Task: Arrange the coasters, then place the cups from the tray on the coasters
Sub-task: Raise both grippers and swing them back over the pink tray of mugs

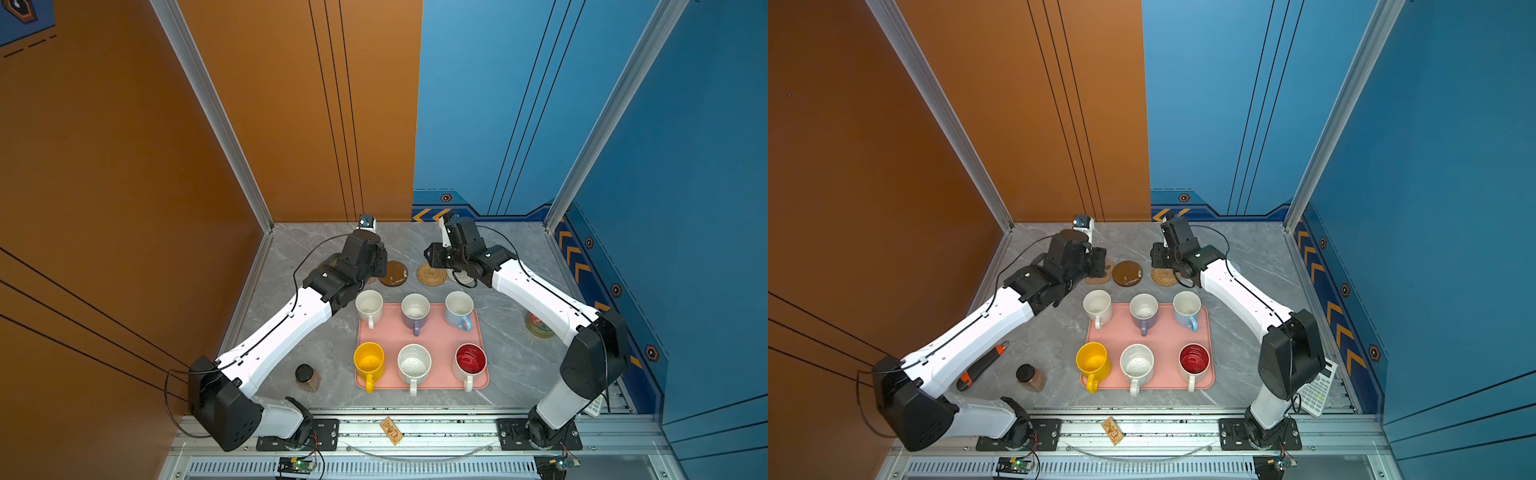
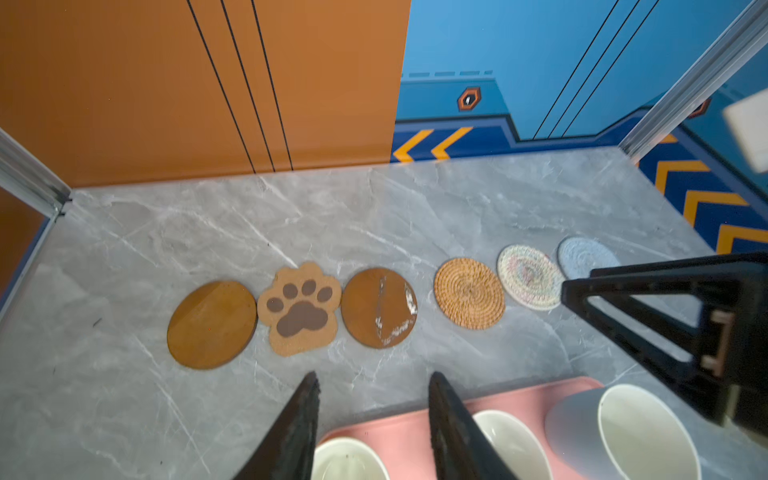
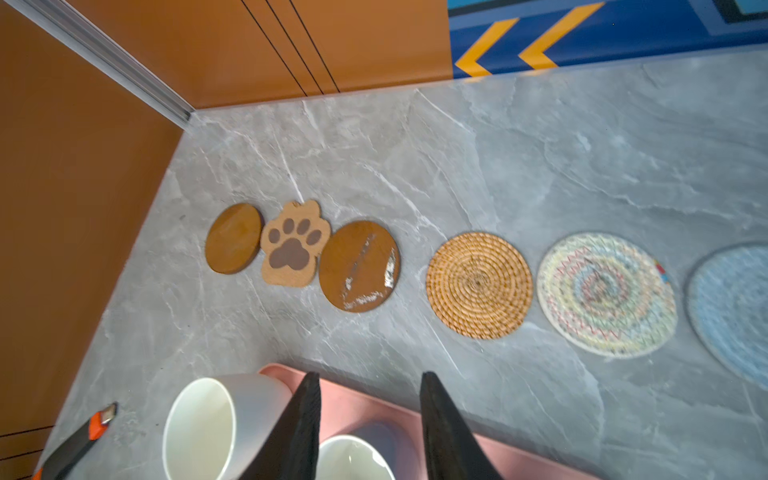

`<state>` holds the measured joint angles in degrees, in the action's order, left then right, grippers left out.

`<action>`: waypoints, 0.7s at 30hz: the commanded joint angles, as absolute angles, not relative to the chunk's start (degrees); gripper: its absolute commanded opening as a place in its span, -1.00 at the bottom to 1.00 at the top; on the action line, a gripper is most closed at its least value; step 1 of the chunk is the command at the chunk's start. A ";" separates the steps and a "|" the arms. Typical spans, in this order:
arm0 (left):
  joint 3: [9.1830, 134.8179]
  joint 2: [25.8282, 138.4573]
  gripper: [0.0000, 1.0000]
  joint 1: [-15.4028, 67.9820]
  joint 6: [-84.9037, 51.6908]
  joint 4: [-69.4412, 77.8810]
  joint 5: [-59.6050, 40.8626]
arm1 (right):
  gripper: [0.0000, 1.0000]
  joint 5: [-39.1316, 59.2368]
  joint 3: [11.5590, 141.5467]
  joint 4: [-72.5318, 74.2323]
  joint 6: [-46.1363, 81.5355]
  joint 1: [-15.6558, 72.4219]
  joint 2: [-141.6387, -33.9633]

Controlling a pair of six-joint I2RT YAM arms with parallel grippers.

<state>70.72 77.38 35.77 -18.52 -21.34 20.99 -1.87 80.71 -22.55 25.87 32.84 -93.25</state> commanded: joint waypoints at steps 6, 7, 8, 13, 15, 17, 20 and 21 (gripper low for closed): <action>59.54 70.19 -0.15 39.96 -21.35 -13.57 29.77 | -0.18 -15.89 64.88 -8.16 24.63 33.93 -80.45; 59.42 69.76 -0.15 40.02 -21.20 -13.09 30.00 | -0.17 -16.53 64.37 -7.98 25.10 33.93 -79.58; 59.41 69.54 -0.15 40.16 -21.07 -12.95 30.06 | -0.15 -17.06 64.17 -8.07 25.39 33.94 -78.91; 57.59 69.77 -0.15 40.67 -19.42 -12.92 30.89 | -0.08 -16.76 64.48 -11.94 26.10 34.02 -76.26; 57.29 70.04 -0.14 40.64 -19.10 -12.90 31.59 | -0.08 -16.96 65.70 -15.97 25.77 34.00 -75.56; 56.63 70.18 -0.13 40.68 -18.26 -12.37 31.96 | -0.06 -17.27 67.16 -20.78 25.16 33.99 -74.54; 55.88 70.46 -0.11 40.68 -17.13 -11.27 32.83 | 0.07 -17.83 68.25 -26.91 24.62 34.07 -72.71; 55.73 70.53 -0.11 40.63 -16.80 -11.26 32.92 | 0.13 -18.07 68.16 -28.48 24.61 34.08 -71.82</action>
<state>56.55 70.22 40.21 -18.74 -13.02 30.68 -15.62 66.41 -20.12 25.32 34.02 -74.46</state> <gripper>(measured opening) 0.444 0.550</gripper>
